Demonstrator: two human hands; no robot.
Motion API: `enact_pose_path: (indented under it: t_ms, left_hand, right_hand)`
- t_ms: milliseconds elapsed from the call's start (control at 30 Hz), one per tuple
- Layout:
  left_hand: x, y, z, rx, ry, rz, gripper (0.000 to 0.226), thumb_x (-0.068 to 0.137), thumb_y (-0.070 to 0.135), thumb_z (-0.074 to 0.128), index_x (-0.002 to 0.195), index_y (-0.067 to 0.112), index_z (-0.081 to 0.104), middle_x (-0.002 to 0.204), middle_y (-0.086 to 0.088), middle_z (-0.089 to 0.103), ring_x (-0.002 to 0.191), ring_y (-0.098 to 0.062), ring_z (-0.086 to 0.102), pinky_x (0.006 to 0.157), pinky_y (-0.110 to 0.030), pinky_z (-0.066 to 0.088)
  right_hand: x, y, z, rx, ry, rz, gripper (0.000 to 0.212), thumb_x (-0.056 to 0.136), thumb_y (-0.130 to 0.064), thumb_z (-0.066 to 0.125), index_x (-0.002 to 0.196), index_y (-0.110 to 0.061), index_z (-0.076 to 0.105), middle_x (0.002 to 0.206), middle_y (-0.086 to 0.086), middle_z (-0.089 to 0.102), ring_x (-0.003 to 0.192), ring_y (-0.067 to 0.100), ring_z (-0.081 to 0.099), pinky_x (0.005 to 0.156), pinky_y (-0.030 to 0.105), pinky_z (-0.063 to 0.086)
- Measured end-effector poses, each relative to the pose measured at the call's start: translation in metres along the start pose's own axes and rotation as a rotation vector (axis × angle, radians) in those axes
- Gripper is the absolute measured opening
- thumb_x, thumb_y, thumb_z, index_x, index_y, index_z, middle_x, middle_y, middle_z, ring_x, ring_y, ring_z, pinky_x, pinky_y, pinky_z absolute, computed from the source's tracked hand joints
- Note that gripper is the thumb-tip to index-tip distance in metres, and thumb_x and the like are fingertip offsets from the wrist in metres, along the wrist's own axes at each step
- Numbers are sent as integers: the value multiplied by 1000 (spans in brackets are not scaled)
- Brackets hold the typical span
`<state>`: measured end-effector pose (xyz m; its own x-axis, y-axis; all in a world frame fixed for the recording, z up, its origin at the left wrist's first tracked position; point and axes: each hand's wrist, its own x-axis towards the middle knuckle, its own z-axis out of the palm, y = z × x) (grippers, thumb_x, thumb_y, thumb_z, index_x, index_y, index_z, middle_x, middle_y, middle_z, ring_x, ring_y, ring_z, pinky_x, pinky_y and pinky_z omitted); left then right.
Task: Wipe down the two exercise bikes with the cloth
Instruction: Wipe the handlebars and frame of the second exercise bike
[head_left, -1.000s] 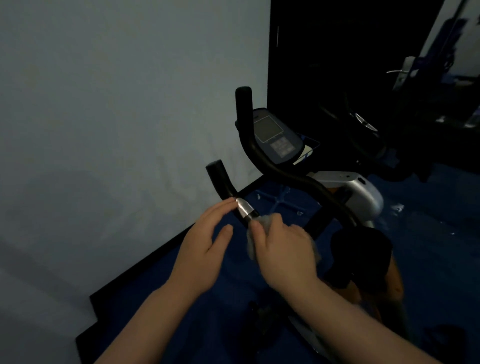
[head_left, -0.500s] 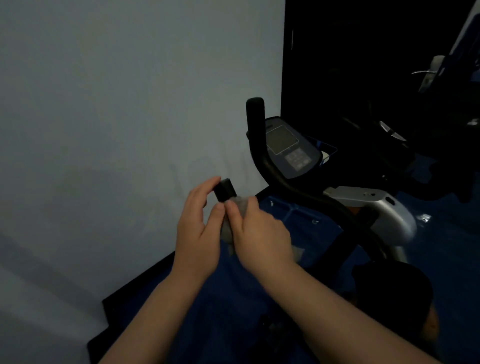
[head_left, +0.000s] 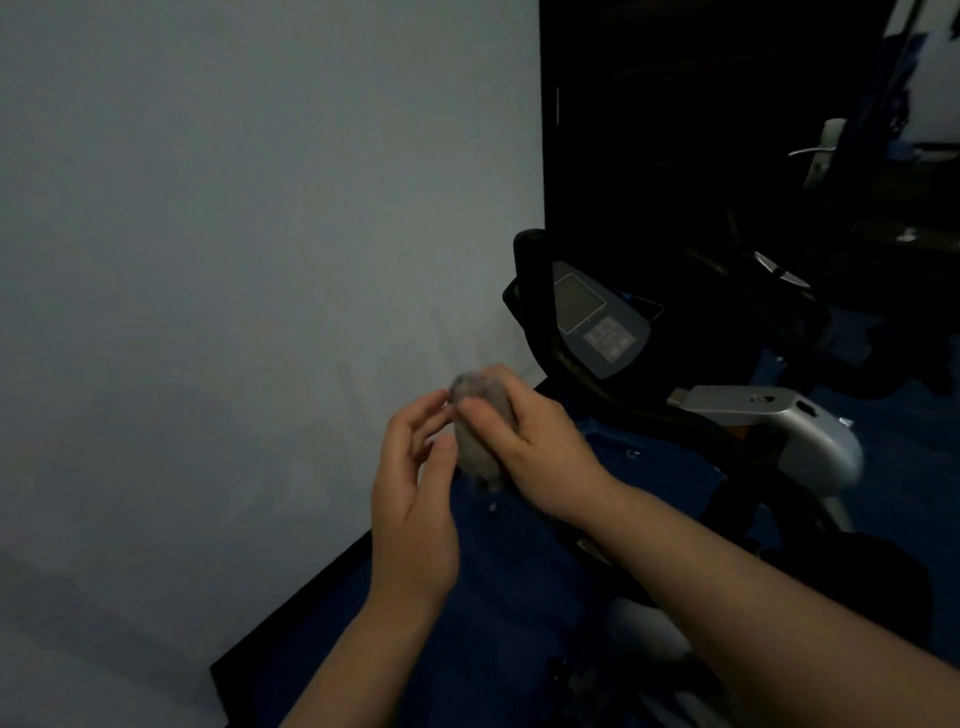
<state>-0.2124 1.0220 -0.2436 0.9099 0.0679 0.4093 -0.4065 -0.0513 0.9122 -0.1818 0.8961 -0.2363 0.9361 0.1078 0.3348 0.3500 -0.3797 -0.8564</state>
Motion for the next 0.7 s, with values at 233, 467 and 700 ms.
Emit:
enact_pose_path:
  t_ms: [233, 467, 700]
  left_hand:
    - [11, -9, -27, 94, -29, 20, 22, 89, 25, 45, 104, 34, 59, 106, 19, 64, 104, 1, 58, 83, -7, 43]
    - [23, -12, -20, 138, -210, 101, 21, 91, 22, 46, 104, 33, 58, 106, 14, 61, 105, -7, 57, 86, -13, 43]
    - [73, -6, -7, 383, -632, 344, 32, 96, 32, 37, 114, 17, 59, 108, 5, 60, 103, -7, 55, 89, -15, 40]
  right_hand:
    - [0, -5, -12, -187, -153, -132, 21, 96, -33, 51, 116, -29, 53, 105, -10, 57, 96, 3, 56, 82, 24, 47]
    - [-44, -13, 35, -563, 245, 18, 53, 91, -50, 27, 142, -45, 11, 125, -8, 48, 100, 13, 55, 70, 32, 44]
    - [-26, -6, 17, -412, 362, 303, 24, 101, -33, 26, 102, -24, 48, 82, 0, 62, 69, 20, 57, 61, 41, 48]
